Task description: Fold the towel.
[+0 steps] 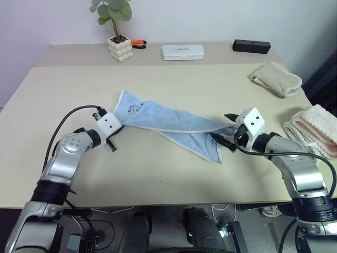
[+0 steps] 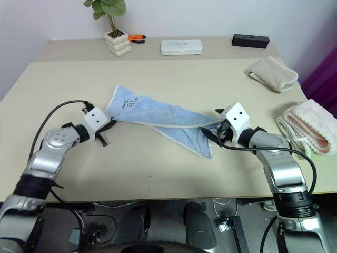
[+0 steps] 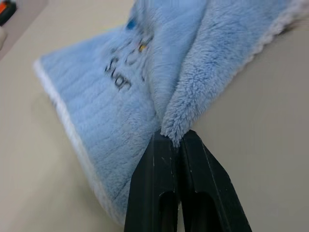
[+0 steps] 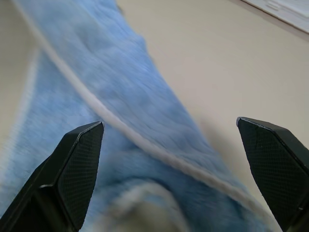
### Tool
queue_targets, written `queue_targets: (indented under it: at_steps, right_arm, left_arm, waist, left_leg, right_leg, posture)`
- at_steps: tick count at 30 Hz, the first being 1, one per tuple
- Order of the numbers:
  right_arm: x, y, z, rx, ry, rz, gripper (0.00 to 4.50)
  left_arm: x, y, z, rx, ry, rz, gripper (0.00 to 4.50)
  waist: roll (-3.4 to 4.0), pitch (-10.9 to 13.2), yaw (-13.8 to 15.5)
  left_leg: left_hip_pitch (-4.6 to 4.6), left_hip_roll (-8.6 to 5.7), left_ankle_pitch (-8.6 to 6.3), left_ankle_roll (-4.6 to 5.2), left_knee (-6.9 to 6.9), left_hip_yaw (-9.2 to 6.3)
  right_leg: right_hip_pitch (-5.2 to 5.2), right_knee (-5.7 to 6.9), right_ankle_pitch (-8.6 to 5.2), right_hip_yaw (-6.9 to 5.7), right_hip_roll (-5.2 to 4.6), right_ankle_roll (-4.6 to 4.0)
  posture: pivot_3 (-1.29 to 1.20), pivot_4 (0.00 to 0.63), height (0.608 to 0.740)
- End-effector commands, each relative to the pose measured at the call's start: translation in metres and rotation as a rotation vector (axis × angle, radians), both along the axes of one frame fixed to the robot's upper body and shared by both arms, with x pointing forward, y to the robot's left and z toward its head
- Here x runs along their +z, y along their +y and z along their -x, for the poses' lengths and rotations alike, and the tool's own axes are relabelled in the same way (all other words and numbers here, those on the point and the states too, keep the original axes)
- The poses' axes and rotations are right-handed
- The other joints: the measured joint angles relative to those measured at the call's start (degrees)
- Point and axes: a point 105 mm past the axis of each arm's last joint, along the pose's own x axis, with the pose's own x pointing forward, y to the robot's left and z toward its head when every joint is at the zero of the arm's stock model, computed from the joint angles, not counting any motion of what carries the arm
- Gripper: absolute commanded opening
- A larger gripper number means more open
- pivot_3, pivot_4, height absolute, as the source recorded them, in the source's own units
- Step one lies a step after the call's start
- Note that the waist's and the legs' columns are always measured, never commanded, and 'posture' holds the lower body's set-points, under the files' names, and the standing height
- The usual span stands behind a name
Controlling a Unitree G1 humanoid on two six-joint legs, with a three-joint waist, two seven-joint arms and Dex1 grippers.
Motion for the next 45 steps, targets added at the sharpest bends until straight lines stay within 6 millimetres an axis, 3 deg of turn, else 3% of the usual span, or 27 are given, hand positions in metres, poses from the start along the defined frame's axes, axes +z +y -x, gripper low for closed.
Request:
queue_targets:
  at_steps: [1, 6, 13, 16, 22, 27, 29, 31, 37, 39, 45]
  right_arm:
    - [0.005, -0.017, -0.007, -0.009, -0.067, 0.16, 4.5]
    - [0.001, -0.03, -0.017, 0.009, -0.103, 0.291, 4.5]
    - [-0.003, -0.023, -0.038, 0.062, -0.179, 0.407, 4.5]
    - [-0.002, -0.017, -0.042, 0.092, -0.205, 0.429, 3.27]
    - [0.009, -0.01, -0.046, 0.127, -0.262, 0.451, 0.08]
    - [0.003, -0.014, -0.038, 0.165, -0.215, 0.493, 0.08]
    - [0.005, -0.016, -0.033, 0.169, -0.162, 0.459, 0.62]
    - [0.005, -0.017, -0.03, 0.171, -0.136, 0.441, 1.33]
    - [0.009, -0.019, -0.033, 0.154, -0.174, 0.502, 4.27]
    - [0.01, -0.02, -0.042, 0.137, -0.235, 0.572, 4.27]
    - [0.012, -0.005, -0.058, 0.145, -0.298, 0.57, 4.27]
  left_arm:
    - [0.016, 0.008, 0.018, -0.001, -0.016, 0.011, 0.08]
    - [0.009, 0.015, 0.029, 0.036, 0.015, 0.018, 0.08]
    - [0.007, 0.013, 0.032, 0.038, 0.028, 0.031, 0.08]
    - [0.007, 0.012, 0.033, 0.035, 0.034, 0.025, 0.0]
    - [0.002, 0.012, 0.036, 0.037, 0.054, 0.02, 0.0]
    - [-0.002, 0.012, 0.038, 0.032, 0.065, 0.009, 0.0]
    - [-0.002, 0.013, 0.038, 0.035, 0.065, 0.01, 0.0]
    - [-0.002, 0.013, 0.038, 0.036, 0.064, 0.01, 0.0]
    - [-0.003, 0.01, 0.037, 0.027, 0.065, 0.013, 0.0]
    - [-0.003, 0.005, 0.035, 0.018, 0.065, 0.018, 0.0]
    - [-0.006, 0.005, 0.034, 0.013, 0.066, 0.005, 0.0]
  waist:
    - [0.0, 0.0, 0.0]
    - [0.03, 0.0, 0.0]
    - [0.03, 0.0, -0.1]
    - [0.03, 0.0, -0.1]
    - [0.04, 0.0, -0.1]
    - [0.04, 0.0, 0.0]
    - [0.04, 0.0, 0.0]
    - [0.04, 0.0, 0.0]
    - [0.04, 0.0, -0.1]
    - [0.04, 0.0, -0.1]
    - [0.04, 0.0, -0.3]
  left_leg:
    - [0.0, 0.0, 0.0, 0.0, 0.0, 0.01]
    - [0.02, 0.0, 0.0, 0.0, 0.0, 0.04]
    - [0.01, 0.0, 0.0, 0.0, -0.02, 0.04]
    - [0.0, 0.0, 0.0, 0.0, -0.02, 0.05]
    - [0.01, 0.0, 0.0, 0.0, -0.02, 0.04]
    - [0.0, 0.0, 0.0, 0.0, -0.01, 0.04]
    - [0.0, -0.01, 0.0, 0.0, 0.0, 0.04]
    - [0.0, 0.0, 0.0, 0.0, 0.0, 0.04]
    - [0.02, 0.0, 0.0, 0.0, -0.01, 0.04]
    - [0.01, 0.0, 0.0, 0.0, 0.0, 0.04]
    - [0.02, 0.0, 0.0, 0.0, -0.03, 0.05]
  right_leg:
    - [0.01, -0.01, 0.0, 0.0, 0.0, 0.0]
    - [0.0, -0.01, -0.01, 0.0, -0.01, -0.02]
    - [-0.01, -0.02, -0.01, 0.01, -0.01, -0.02]
    - [-0.02, -0.02, -0.01, 0.01, -0.01, -0.02]
    - [-0.02, -0.01, -0.01, 0.01, -0.01, -0.02]
    - [-0.01, -0.02, -0.01, 0.01, -0.02, -0.02]
    - [-0.01, -0.01, -0.01, 0.01, -0.02, -0.02]
    - [-0.01, -0.01, -0.01, 0.01, -0.02, -0.02]
    - [-0.02, 0.01, -0.01, 0.01, -0.02, -0.02]
    - [-0.02, 0.01, -0.01, 0.01, -0.02, -0.02]
    - [-0.03, 0.01, -0.01, 0.01, -0.01, -0.03]
  posture:
    - [0.0, 0.15, 0.737]
    - [0.0, 0.15, 0.737]
    - [0.0, 0.15, 0.737]
    - [0.0, 0.15, 0.737]
    - [0.0, 0.15, 0.737]
    - [0.0, 0.15, 0.737]
    - [0.0, 0.15, 0.737]
    - [0.0, 0.15, 0.737]
    - [0.0, 0.15, 0.737]
    - [0.0, 0.15, 0.737]
    - [0.0, 0.15, 0.737]
